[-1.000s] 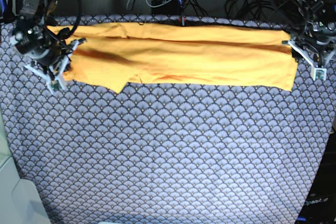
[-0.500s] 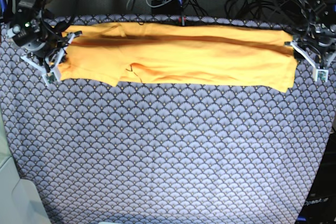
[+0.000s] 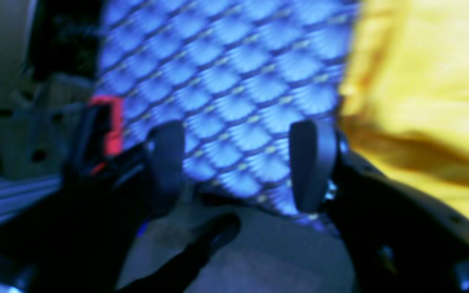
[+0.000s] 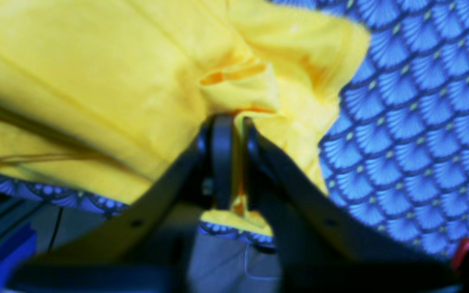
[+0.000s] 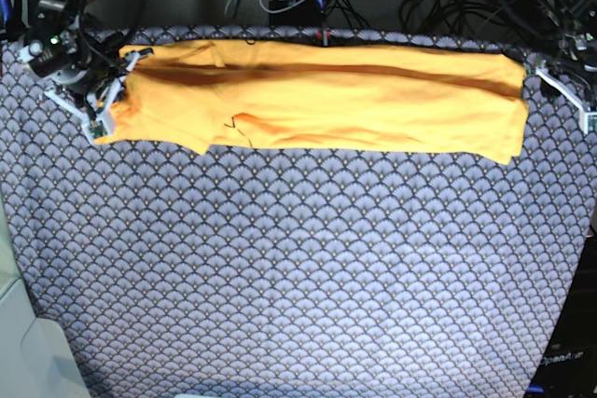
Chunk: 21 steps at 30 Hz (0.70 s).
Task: Fold the T-shirt properly
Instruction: 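Grasp the strip end with the right gripper and tuck the sleeve under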
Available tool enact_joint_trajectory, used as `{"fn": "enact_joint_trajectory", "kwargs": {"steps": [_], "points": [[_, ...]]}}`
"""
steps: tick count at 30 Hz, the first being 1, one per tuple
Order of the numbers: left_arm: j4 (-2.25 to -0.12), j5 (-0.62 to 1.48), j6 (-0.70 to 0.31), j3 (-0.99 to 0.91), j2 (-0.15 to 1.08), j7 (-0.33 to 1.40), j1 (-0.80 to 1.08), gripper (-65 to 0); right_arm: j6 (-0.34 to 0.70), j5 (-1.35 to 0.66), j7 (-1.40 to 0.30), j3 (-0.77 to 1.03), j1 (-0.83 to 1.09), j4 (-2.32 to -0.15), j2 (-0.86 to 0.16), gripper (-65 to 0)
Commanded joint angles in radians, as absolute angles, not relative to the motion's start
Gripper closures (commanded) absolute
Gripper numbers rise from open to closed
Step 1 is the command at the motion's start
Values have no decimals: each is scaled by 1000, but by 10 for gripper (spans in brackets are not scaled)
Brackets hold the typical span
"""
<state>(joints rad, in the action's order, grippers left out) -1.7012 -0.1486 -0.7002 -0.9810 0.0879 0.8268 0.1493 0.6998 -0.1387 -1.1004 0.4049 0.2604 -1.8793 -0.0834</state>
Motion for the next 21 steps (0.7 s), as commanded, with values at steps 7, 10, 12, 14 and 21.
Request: {"fn": "enact_joint_trajectory", "kwargs": {"steps": [7, 10, 12, 14, 21], "points": [[-1689, -142, -698, -984, 102, 817, 96, -413, 698, -143, -1089, 410, 252, -1813, -94, -278], [-1689, -139, -698, -983, 94, 819, 81, -413, 698, -143, -1052, 407, 252, -1804, -97, -294], [-1689, -136, -698, -981, 88, 819, 77, -413, 698, -142, -1030, 406, 259, -1799, -97, -294], [-1696, -136, -698, -981, 65, 819, 67, -413, 698, -142, -1023, 406, 259, -1784, -97, -294], [-1709, -134, -698, -980, 2, 842, 54, -413, 698, -142, -1018, 404, 252, -1728, -99, -294]]}}
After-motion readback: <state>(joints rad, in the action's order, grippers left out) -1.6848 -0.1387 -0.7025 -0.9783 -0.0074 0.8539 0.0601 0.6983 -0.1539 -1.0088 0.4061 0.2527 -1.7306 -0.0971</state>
